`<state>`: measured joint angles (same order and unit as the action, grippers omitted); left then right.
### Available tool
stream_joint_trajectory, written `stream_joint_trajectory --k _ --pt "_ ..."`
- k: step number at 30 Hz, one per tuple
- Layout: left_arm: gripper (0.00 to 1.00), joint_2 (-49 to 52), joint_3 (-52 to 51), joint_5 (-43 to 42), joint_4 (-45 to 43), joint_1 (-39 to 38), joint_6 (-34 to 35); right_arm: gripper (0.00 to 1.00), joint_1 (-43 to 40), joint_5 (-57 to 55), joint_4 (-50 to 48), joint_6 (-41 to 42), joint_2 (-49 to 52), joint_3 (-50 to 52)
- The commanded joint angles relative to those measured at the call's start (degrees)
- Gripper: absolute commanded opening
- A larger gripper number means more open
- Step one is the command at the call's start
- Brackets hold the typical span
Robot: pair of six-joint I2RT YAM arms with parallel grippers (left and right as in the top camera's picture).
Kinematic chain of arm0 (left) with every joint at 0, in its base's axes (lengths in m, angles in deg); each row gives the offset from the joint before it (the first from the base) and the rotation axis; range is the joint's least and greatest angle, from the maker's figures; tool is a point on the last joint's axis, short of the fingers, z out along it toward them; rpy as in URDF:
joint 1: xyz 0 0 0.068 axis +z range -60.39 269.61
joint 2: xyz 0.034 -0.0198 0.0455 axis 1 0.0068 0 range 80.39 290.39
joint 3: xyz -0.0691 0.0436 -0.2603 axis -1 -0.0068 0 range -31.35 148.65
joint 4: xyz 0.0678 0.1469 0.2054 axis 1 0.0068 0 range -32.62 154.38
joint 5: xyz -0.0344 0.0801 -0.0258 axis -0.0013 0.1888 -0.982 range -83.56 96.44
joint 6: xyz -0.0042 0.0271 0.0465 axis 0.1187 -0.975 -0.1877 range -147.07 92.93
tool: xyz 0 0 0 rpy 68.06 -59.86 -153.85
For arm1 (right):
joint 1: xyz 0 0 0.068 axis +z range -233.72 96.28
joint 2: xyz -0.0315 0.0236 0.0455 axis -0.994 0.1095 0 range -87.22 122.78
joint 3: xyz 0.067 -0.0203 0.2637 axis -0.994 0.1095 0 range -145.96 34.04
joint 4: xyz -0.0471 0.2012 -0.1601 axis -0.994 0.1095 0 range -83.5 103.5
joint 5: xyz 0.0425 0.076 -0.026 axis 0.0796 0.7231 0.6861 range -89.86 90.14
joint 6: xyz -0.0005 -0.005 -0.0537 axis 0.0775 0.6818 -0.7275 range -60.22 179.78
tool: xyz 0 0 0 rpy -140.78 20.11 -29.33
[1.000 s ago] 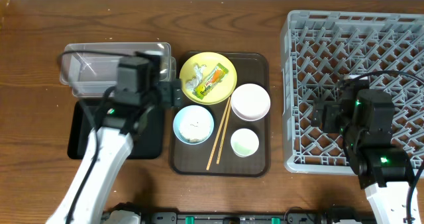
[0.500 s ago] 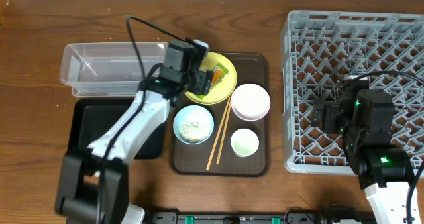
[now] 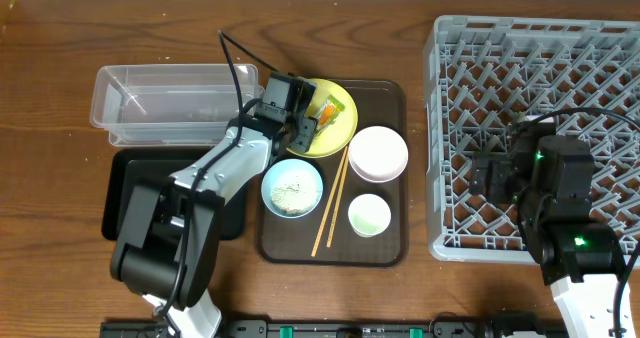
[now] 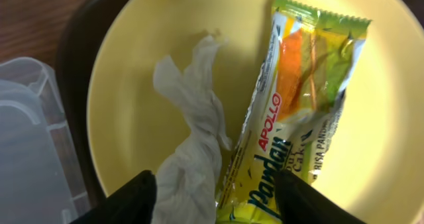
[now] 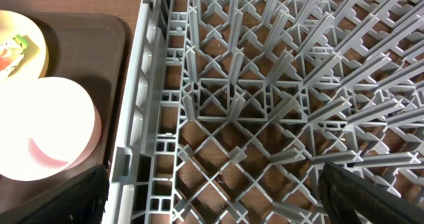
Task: Sort waste into correct bins and load items into the dishwasher rack
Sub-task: 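Grasp the tissue with the left gripper and drop it in the clear bin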
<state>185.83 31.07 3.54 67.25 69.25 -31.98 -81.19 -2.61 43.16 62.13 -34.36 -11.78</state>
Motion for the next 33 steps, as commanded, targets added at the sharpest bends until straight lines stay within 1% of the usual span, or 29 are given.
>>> stream_joint_trajectory --k 1,3,6,8,10,13,19,21,22,24,33 --pt "0.57 1.6 0.9 2.2 -0.8 0.1 -0.6 0.99 -0.7 0.2 0.2 0.4 -0.1 -1.2" --pt "0.54 2.1 0.9 3.8 -0.7 0.1 -0.6 0.99 -0.7 0.2 0.3 0.4 -0.1 -1.2" --pt "0.52 3.0 0.9 4.1 -0.7 0.1 -0.6 0.99 -0.7 0.2 0.4 0.4 -0.1 -1.2" --pt "0.45 3.1 0.9 4.0 -0.6 0.1 -0.6 0.99 -0.7 0.2 0.4 0.4 -0.1 -1.2" --pt "0.41 3.1 0.9 4.0 -0.8 0.1 -0.4 0.99 -0.7 0.2 0.4 0.4 -0.1 -1.2" --pt "0.31 3.1 0.9 4.0 -0.9 0.1 -0.4 0.99 -0.7 0.2 0.4 0.4 -0.1 -1.2" --pt "0.19 1.6 0.9 4.0 -0.8 0.1 -0.4 0.99 -0.7 0.2 0.4 0.4 -0.1 -1.2" --pt "0.19 0.1 0.9 4.0 -0.6 0.1 -0.3 0.99 -0.7 0.2 0.4 0.4 -0.1 -1.2" --pt "0.13 -0.8 0.9 4.0 -0.4 0.1 0.0 0.99 -0.7 0.2 0.4 0.4 -0.1 -1.2" --pt "0.11 -2.6 0.9 3.8 -0.1 0.1 0.9 0.99 -0.7 0.2 0.4 0.4 -0.1 -1.2" --pt "0.10 -11.3 0.9 3.9 3.3 0.7 1.1 0.99 -0.7 0.2 0.5 0.4 -0.1 -1.2"
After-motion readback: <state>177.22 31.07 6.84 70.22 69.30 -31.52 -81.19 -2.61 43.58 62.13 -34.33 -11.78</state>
